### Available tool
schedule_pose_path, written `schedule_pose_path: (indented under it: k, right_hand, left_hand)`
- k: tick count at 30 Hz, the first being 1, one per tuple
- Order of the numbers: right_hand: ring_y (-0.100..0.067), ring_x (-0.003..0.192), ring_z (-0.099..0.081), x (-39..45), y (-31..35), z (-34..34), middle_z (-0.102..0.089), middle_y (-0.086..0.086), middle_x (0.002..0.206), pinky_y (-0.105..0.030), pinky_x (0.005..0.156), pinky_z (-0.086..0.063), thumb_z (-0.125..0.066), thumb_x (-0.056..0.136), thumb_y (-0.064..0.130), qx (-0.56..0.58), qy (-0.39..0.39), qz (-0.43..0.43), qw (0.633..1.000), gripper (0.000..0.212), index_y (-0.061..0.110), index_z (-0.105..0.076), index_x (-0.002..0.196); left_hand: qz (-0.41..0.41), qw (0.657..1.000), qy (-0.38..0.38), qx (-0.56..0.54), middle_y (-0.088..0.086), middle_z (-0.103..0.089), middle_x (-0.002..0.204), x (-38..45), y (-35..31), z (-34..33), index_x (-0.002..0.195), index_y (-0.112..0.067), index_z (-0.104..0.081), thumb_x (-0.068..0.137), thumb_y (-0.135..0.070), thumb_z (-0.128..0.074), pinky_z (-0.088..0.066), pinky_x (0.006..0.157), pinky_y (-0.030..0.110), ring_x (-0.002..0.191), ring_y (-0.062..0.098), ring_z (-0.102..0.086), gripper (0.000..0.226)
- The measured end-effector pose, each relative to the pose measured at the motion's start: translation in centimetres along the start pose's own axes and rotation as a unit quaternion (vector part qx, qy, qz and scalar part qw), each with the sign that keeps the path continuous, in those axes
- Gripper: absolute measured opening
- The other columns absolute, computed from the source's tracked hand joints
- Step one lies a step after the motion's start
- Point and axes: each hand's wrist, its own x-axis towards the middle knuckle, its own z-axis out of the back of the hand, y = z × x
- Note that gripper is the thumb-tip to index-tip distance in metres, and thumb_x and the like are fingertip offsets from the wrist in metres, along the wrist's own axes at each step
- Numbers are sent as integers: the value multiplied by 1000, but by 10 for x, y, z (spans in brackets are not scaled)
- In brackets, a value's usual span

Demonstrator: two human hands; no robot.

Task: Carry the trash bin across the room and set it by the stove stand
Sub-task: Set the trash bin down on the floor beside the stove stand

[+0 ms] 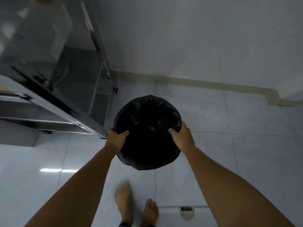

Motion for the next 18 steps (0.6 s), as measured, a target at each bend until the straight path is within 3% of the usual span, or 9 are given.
schedule_pose_path:
  k: [9,14,18]
  right_hand:
    - [-41,125,-55,133,-36,-84,-45,-15,140,-53,103,-48,-59,88,49,-24,-13,12,1000,78,22,-30,155]
    - [-39,125,-55,157,-45,-104,-44,-14,142,-50,100,-49,-58,92,45,-39,-28,38,998,77,22,-25,158]
    - [-35,134,-49,158,-51,-113,-40,-12,151,-50,105,-47,-54,95,45,-19,-63,57,996,77,22,-21,160]
  left_hand:
    - [-3,999,-6,31,17,-62,131,150,64,-38,140,-2,-49,83,-23,-73,-47,104,47,123,40,-57,65]
    - [4,999,3,36,15,-59,134,180,83,-40,142,-4,-42,78,-29,-76,-48,105,48,125,38,-56,77]
    - [-41,998,11,53,14,-56,136,184,84,-42,144,-7,-38,82,-31,-72,-49,104,47,128,37,-54,75]
